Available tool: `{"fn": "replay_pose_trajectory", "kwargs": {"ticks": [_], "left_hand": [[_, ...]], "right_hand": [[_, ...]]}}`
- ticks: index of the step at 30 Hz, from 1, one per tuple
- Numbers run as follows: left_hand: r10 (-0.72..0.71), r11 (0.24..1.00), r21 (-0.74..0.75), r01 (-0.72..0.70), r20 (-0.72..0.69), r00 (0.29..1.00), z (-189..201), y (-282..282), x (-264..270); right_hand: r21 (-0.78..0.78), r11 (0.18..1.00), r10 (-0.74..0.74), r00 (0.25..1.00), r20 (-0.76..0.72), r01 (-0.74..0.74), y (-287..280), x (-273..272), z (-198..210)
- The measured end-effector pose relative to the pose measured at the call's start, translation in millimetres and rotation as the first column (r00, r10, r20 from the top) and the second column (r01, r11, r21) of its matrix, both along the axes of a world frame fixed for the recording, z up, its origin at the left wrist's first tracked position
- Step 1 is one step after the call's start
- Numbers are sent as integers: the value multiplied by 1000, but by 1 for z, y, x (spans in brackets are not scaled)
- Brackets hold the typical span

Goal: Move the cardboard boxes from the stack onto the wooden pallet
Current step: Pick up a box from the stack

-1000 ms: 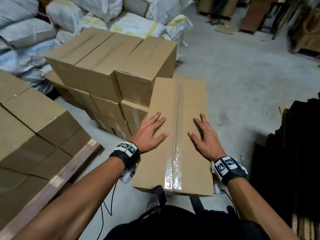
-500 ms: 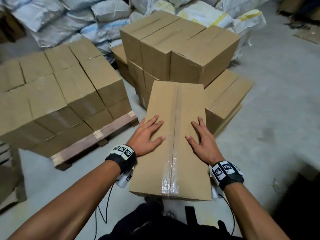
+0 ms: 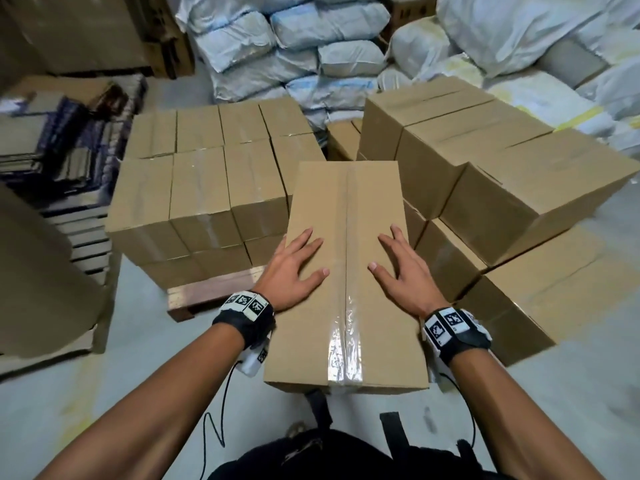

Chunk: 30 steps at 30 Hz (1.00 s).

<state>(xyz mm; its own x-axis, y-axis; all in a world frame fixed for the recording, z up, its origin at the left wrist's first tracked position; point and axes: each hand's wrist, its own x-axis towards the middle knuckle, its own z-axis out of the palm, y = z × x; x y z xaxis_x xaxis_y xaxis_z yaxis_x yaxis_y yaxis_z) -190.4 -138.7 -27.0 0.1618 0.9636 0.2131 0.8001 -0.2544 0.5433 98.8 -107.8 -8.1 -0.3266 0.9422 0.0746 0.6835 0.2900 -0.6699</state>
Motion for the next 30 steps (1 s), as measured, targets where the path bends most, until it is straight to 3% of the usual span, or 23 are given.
{"fn": "replay_pose_trajectory", "kwargs": {"ticks": [13,21,30], "left_hand": [[120,993,12,-120,-7,993,16,153,-93],[228,973,11,-229,14,973,8,288,-116],[350,937,1,-351,39,936,17,427,-134]], "right_hand": [[34,992,123,992,12,-124,186,-97,19],[60,968,245,970,7,-245,355,-130,8],[57,932,356,934,40,-358,527,-160,22]]}}
